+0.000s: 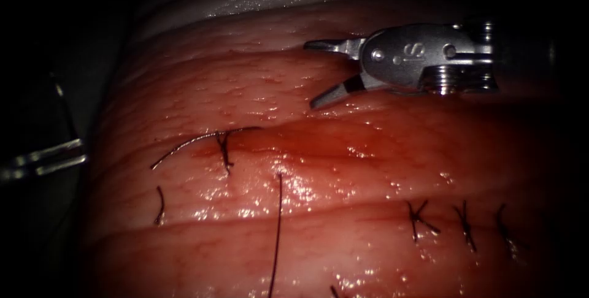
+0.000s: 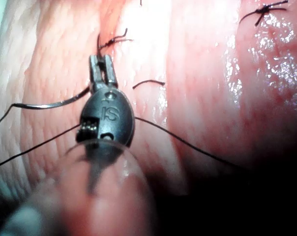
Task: Wound Closure
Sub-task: With the right hand, adjust the suture tail.
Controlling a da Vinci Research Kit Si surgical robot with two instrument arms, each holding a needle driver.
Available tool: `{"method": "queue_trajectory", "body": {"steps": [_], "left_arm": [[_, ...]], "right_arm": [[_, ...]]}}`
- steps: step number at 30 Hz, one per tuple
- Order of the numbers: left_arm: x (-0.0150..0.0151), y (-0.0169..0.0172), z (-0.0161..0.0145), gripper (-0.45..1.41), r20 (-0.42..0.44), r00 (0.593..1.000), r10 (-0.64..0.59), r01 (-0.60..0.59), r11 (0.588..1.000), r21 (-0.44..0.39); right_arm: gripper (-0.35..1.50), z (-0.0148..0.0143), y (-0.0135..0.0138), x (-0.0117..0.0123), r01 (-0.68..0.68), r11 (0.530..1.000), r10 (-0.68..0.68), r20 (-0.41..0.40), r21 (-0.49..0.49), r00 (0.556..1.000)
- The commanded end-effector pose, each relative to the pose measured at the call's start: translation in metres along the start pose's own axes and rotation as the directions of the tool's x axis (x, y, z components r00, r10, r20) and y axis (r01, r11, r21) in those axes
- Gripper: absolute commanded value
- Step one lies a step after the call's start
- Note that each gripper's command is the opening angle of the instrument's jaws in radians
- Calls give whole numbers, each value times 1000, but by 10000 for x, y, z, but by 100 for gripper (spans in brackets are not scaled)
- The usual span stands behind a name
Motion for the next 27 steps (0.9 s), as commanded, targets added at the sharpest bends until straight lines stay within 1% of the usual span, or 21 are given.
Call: {"method": "queue_trajectory", "body": {"steps": [1,3,5,7,12,13,15,17,19,21,26,27], "left_arm": [[-4,2,5,-45,1,1000,1,-1,1000,-4],[-3,2,5,-45,1,1000,7,-7,1000,-8],[-3,2,5,-45,2,1000,7,-7,1000,-8],[-4,2,5,-45,1,1000,7,-7,1000,-8],[-4,3,5,-45,1,1000,7,-7,1000,-8],[-4,3,5,-45,1,1000,8,-7,1000,-8],[-4,3,5,-45,1,1000,8,-7,1000,-8],[-4,3,5,-45,1,1000,8,-7,1000,-8],[-4,3,5,-45,1,1000,8,-8,1000,-8],[-4,3,5,-45,1,1000,8,-8,1000,-8],[-4,3,5,-45,1,1000,8,-8,1000,-7],[-4,3,5,-45,1,1000,8,-8,1000,-7]], "right_arm": [[111,29,14,14,0,1000,0,5,13,1000],[113,43,19,19,-1,999,0,23,38,1000],[106,61,22,23,-1,997,-3,49,83,999],[104,75,22,26,-2,994,-6,70,112,998],[93,110,15,31,-5,980,-17,108,200,994],[84,115,13,31,1,976,-26,116,216,993],[74,125,7,32,15,968,-49,132,252,990],[57,133,0,33,27,957,-70,140,288,988],[27,139,-5,34,28,944,-78,140,329,987],[24,147,-9,36,20,934,-79,152,357,985],[19,168,-16,41,0,921,-75,178,389,981],[19,178,-18,43,-4,915,-79,189,403,979]]}}
